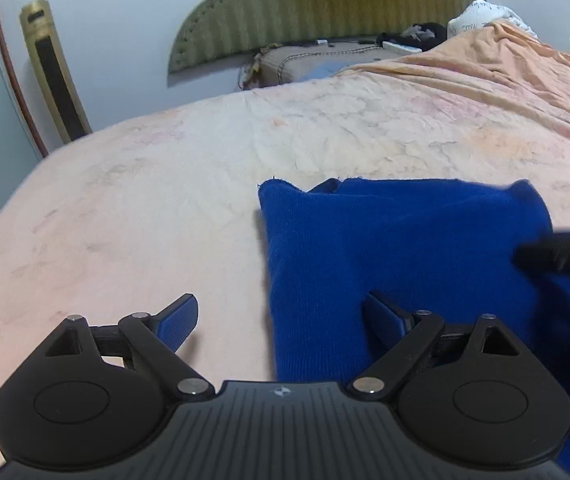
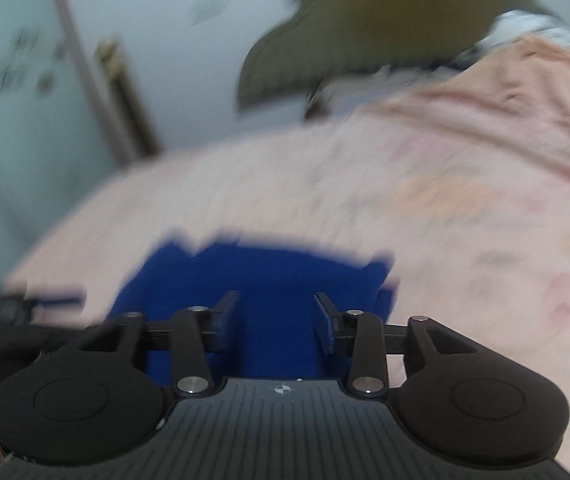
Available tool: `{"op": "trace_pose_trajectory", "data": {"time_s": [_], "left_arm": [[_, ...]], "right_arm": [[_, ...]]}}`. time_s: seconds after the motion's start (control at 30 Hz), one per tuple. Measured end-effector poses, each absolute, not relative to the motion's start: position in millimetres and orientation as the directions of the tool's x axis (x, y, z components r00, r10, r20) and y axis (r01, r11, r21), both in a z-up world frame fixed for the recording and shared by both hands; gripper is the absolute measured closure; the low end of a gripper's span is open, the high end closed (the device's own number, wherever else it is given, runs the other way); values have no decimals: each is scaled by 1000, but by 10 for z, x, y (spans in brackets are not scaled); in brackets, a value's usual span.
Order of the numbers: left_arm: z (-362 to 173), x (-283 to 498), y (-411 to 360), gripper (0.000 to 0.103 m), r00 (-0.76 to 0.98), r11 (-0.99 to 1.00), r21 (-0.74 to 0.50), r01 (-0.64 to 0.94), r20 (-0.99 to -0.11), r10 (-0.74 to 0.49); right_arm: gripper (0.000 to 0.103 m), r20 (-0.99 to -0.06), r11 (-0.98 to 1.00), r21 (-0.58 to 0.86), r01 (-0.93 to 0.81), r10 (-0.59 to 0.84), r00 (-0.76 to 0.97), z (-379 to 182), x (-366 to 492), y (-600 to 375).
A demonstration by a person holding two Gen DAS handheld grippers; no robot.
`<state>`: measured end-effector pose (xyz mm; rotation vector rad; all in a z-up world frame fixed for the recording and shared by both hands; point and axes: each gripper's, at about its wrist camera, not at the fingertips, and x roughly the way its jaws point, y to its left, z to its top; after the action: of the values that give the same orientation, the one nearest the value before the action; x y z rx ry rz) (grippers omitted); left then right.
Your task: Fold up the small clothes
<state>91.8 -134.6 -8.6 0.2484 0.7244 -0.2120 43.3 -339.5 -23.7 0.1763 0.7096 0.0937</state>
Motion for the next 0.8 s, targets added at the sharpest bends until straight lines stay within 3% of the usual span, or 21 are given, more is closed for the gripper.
{"op": "trace_pose_trajectory", "data": {"time_s": [0.03, 0.1, 0.2, 0.27, 0.37, 0.5, 0.57, 0.6, 0.63, 0.67, 0.73, 0.8], "left_arm": [[-36, 854, -1306, 12, 732, 949, 124, 289, -667, -136], [54, 719, -1202, 11, 728, 937, 74, 342, -651, -215], [13, 543, -990, 11, 675, 900, 6, 436, -664, -322], [-103, 479, -835, 11, 599, 873, -74, 482, -699, -391], [-311, 408, -546, 11, 506, 843, -242, 480, -709, -491], [-335, 371, -371, 12, 485, 806, -377, 456, -654, -580], [-343, 393, -417, 14, 437, 766, -430, 478, -640, -632], [-351, 401, -463, 31, 416, 748, -447, 490, -634, -652], [-361, 412, -509, 57, 399, 740, -451, 499, -638, -658], [-381, 426, -550, 66, 385, 739, -454, 498, -647, -658], [-400, 461, -559, 87, 384, 745, -470, 473, -651, -655], [-359, 470, -496, 90, 401, 749, -481, 456, -640, -656]], "right_arm": [[55, -654, 991, 132, 32, 63, 754, -292, 399, -3409], [50, -642, 977, 178, 118, 24, 766, -279, 238, -3574], [39, -592, 901, 416, 123, 165, 789, -265, -110, -3905], [27, -585, 852, 516, 90, 273, 763, -344, -270, -3998], [27, -591, 817, 575, 43, 378, 712, -446, -461, -3983], [30, -552, 768, 640, -16, 474, 686, -507, -577, -3895], [45, -538, 748, 662, -33, 506, 674, -533, -546, -3793], [52, -544, 747, 664, -31, 511, 666, -542, -514, -3750], [64, -549, 748, 663, -26, 510, 663, -549, -467, -3690], [74, -548, 741, 672, -16, 511, 662, -582, -441, -3655], [82, -540, 714, 700, 11, 518, 663, -627, -406, -3624], [83, -540, 715, 699, 22, 507, 672, -614, -399, -3565]]}}
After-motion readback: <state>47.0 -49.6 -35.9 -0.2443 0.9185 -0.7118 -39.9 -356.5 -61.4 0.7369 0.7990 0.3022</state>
